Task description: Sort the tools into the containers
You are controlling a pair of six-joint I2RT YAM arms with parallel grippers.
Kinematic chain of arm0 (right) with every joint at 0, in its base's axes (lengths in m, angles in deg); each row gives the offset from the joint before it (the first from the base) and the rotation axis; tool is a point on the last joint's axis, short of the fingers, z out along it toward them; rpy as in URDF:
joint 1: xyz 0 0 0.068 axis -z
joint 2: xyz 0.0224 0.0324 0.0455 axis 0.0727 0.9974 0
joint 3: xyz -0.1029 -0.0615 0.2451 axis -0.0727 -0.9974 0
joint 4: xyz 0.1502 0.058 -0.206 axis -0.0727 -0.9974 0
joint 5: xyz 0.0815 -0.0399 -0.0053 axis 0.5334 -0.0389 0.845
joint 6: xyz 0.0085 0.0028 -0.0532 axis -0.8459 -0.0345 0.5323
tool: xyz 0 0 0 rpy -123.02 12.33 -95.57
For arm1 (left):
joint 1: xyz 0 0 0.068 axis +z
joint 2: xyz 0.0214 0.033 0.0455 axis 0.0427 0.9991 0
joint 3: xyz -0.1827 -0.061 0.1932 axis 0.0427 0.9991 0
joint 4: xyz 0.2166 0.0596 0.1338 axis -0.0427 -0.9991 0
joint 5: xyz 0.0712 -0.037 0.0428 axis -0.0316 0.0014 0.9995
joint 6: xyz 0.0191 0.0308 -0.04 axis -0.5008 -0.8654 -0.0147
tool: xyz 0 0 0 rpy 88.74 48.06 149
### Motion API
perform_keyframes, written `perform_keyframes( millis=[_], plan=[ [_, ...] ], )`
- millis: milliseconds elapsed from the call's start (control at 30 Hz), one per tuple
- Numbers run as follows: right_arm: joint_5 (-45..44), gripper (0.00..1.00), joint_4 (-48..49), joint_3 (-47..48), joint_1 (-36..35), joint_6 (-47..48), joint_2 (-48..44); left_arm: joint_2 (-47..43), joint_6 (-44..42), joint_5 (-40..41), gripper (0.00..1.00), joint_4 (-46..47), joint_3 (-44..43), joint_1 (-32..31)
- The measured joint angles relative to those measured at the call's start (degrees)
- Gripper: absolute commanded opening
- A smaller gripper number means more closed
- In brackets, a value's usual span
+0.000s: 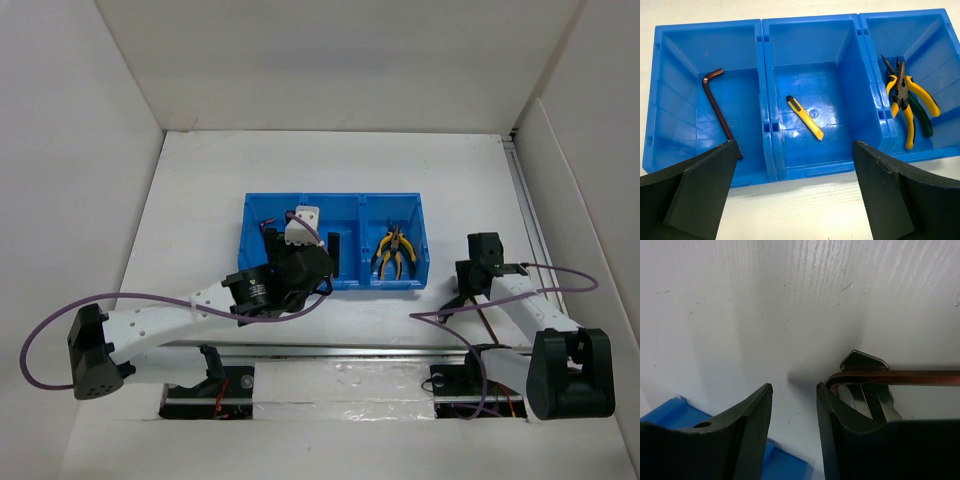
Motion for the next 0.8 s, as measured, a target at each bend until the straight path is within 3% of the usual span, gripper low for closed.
perform_keyframes(
  millis=[367,800],
  plan=[
    [0.70,0.47,1.51,-0.85,0.66,0.42,-4.50,0.55,0.28,0.79,0.95,-0.37,-0.52,-0.02],
    [0.35,0.47,-7.39,2.08,1.95,0.59,-7.06,0.79,0.33,1.49,0.95,-0.48,-0.55,0.00]
  ],
)
